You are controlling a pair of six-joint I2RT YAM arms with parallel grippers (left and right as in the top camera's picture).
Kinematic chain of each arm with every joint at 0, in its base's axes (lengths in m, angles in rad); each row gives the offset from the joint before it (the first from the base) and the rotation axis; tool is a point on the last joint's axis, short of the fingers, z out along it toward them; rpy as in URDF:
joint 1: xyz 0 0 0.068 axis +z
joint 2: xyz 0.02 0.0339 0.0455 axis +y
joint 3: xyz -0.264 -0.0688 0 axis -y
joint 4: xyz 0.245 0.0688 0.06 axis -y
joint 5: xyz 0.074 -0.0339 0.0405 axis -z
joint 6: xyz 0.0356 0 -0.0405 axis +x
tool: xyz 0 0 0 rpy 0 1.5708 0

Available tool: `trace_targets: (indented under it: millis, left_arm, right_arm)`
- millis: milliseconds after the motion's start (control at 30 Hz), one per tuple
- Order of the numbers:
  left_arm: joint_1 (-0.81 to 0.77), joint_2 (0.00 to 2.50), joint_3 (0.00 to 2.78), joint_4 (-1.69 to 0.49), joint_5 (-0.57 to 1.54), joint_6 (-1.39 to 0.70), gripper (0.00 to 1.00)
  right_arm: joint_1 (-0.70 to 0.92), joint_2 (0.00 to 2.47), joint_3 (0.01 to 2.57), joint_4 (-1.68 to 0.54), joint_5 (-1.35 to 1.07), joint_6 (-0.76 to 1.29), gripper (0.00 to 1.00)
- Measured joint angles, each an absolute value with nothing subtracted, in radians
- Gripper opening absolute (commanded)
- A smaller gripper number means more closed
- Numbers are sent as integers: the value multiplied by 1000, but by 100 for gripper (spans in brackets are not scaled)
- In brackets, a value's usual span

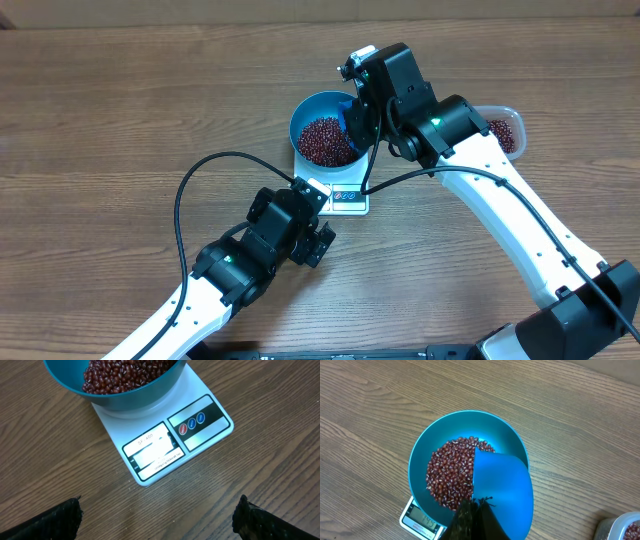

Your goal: Scoop item into bowl and weigh 150g on scale

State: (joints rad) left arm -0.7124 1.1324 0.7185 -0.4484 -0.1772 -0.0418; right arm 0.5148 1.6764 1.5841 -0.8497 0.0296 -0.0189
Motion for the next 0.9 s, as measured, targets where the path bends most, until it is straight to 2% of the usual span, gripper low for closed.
trace_targets:
  millis: [900]
  left_arm:
    - [-712, 1132, 719, -448, -177, -42, 100]
  right_arm:
    - [515, 1676, 1584, -876, -1, -104, 4]
